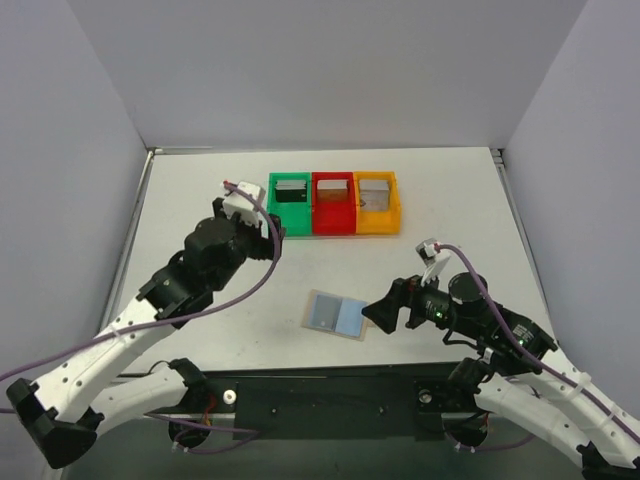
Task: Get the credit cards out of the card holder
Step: Place the credit card in the storage box, then remove the credit card from the card holder.
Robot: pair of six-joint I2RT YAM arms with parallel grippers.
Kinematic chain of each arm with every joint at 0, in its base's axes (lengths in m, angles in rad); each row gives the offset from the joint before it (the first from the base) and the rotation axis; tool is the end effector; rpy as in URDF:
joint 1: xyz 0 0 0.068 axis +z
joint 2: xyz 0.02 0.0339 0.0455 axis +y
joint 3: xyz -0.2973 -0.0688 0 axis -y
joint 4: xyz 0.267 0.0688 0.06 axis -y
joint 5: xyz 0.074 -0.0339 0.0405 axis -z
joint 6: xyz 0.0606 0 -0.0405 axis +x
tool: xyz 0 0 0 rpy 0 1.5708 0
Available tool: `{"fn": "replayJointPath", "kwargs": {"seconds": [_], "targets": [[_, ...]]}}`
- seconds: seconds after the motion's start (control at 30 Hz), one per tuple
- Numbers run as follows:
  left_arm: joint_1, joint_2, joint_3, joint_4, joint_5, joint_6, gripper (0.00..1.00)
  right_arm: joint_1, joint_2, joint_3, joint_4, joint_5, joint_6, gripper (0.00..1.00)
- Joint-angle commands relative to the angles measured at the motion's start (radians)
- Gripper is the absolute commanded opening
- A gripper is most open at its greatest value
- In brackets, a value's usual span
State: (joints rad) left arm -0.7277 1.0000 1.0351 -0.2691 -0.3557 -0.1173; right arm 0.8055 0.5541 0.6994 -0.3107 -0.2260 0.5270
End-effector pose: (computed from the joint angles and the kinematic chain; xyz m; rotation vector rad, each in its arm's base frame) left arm 0.2017 -0.1514 0.4027 0.2941 1.7747 -0.2847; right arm 0.0968 0.1204 0.3461 -0.4383 1.8303 1.1477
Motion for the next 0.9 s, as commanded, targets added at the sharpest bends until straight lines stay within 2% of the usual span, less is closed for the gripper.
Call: {"fn": "replayJointPath", "kwargs": {"seconds": [0.0, 0.1, 0.3, 0.4, 0.53, 0.63, 0.77, 0.8, 0.83, 0.87], "targets": [[-0.073, -0.139, -0.104, -0.130, 0.006, -0.246, 0.85, -0.003, 0.027, -0.035, -0.013, 0.060, 0.103, 1.00], [-0.119, -0.202, -0.171, -0.220, 0.001, -0.320, 0.86, -0.005, 0.026, -0.067, -0.034, 0.111, 0.130, 1.00], [-0.157, -0.302, -0.279, -0.332, -0.038, -0.478, 0.86, -0.002, 0.004, -0.110, -0.166, 0.373, 0.160, 1.00], [-0.154, -0.415, -0.340, -0.303, -0.030, -0.606, 0.86, -0.002, 0.017, -0.116, -0.189, 0.402, 0.174, 1.00], [-0.154, -0.556, -0.454, -0.232, 0.020, -0.678, 0.86, 0.001, 0.030, -0.113, -0.188, 0.412, 0.186, 1.00], [-0.151, -0.551, -0.472, -0.283, 0.044, -0.716, 0.86, 0.008, 0.047, -0.103, -0.186, 0.445, 0.185, 1.00], [-0.151, -0.456, -0.458, -0.334, 0.066, -0.729, 0.87, 0.023, 0.089, -0.072, -0.177, 0.447, 0.162, 1.00], [-0.151, -0.451, -0.464, -0.363, 0.031, -0.763, 0.87, 0.030, 0.113, -0.066, -0.182, 0.451, 0.156, 1.00], [-0.150, -0.439, -0.471, -0.396, -0.041, -0.892, 0.87, 0.072, 0.128, -0.045, -0.192, 0.502, 0.160, 1.00], [-0.150, -0.439, -0.490, -0.425, -0.072, -0.950, 0.87, 0.113, 0.176, -0.026, -0.230, 0.548, 0.174, 1.00]]}}
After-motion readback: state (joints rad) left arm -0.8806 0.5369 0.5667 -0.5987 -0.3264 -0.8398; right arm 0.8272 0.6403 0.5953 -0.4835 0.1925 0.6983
